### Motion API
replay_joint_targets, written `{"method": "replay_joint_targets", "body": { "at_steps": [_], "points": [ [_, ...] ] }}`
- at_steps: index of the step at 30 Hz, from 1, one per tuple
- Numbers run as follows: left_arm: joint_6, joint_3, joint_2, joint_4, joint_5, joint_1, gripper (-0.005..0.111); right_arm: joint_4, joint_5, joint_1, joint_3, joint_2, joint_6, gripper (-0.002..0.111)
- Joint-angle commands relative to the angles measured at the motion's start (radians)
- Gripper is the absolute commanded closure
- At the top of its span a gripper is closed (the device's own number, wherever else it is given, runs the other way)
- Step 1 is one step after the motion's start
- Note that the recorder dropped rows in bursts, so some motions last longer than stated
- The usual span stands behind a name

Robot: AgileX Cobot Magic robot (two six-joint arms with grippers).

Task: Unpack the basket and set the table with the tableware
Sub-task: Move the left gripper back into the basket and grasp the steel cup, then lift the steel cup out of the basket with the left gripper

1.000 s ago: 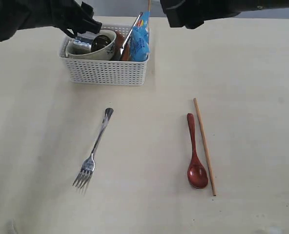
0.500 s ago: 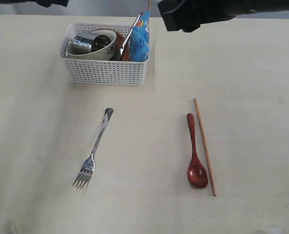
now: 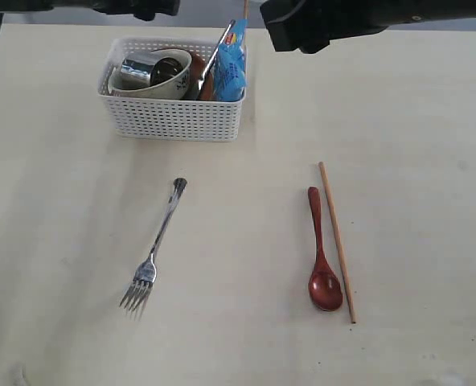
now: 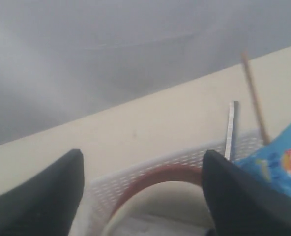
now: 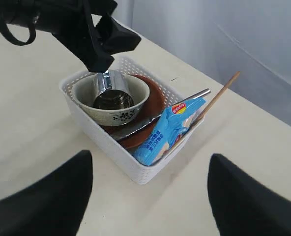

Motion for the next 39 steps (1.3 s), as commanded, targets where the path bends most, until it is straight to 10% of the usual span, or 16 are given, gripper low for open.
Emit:
{"method": "replay_joint_targets", "body": {
  "at_steps": [1, 8, 18, 39],
  "points": [
    [-0.087, 0.006, -0.004, -0.001, 0.252, -0.006, 0.043, -0.007, -0.013, -0.006, 0.0, -0.001, 0.0, 0.046],
    [-0.562, -0.059, -0.004, 0.434, 0.748, 0.051, 0.043, -0.007, -0.013, -0.006, 0.0, -0.001, 0.0, 0.046],
    [-1.459, -0.104, -0.004, 1.488, 0.674, 0.08, 0.043, -0.007, -0.015, -0.006, 0.0, -0.001, 0.003, 0.046],
    [-1.576, -0.104, 0.124, 1.788, 0.487, 0.043, 0.043, -0.005, -0.017, -0.006, 0.0, -0.001, 0.01, 0.046]
  ]
}}
